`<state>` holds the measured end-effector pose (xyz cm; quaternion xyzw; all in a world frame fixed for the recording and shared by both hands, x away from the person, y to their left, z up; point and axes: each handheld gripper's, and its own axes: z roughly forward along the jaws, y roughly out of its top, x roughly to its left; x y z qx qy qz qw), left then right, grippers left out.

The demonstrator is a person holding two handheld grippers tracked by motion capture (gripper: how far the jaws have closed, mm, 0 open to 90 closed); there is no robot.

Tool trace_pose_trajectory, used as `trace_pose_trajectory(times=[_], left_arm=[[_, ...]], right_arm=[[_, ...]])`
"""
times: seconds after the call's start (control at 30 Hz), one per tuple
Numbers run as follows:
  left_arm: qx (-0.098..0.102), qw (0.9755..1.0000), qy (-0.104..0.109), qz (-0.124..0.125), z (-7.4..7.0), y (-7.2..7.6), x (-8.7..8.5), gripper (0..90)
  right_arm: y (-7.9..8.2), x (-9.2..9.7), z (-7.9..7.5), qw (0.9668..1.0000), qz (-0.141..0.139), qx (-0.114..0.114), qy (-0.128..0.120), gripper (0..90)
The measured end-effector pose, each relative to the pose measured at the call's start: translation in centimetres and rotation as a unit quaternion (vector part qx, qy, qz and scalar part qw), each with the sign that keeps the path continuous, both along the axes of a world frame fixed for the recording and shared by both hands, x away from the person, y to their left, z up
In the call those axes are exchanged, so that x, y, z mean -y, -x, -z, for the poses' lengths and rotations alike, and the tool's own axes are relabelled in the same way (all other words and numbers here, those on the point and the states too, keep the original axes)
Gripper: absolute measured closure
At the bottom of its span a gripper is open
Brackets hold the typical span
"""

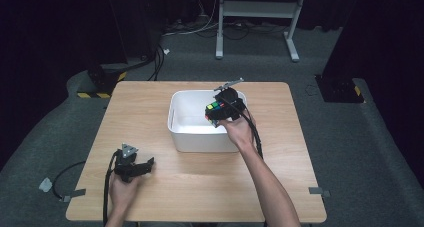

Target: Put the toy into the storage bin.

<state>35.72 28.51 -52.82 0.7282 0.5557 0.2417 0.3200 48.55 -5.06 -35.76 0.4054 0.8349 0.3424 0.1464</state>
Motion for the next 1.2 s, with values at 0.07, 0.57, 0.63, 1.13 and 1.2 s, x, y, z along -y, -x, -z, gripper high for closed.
trace_pose_trajectory(times=[0.07, 0.57, 0.63, 1.13, 1.2], left_arm=[[0.000, 1.0000, 0.000, 0.000, 0.0, 0.0, 0.0, 18.3], [0.000, 1.0000, -0.001, -0.001, 0.0, 0.0, 0.0, 18.4], [0.001, 1.0000, 0.000, -0.001, 0.0, 0.0, 0.0, 18.4], [0.001, 1.0000, 0.000, -0.002, 0.0, 0.0, 0.0, 18.4], [0.001, 1.0000, 0.000, -0.002, 0.0, 0.0, 0.0, 18.4]], right_arm=[[0.2, 0.2, 0.0, 1.0000, 0.001, 0.001, -0.002, 33.9], [1.3, 1.5, -0.2, 1.0000, 0.004, 0.004, -0.004, 34.0], [1.4, 1.7, -0.2, 1.0000, 0.006, 0.004, -0.004, 34.0], [1.9, 2.6, 0.1, 0.9999, 0.017, 0.002, -0.001, 34.0], [1.9, 2.8, 0.2, 0.9998, 0.020, 0.001, -0.001, 33.9]])
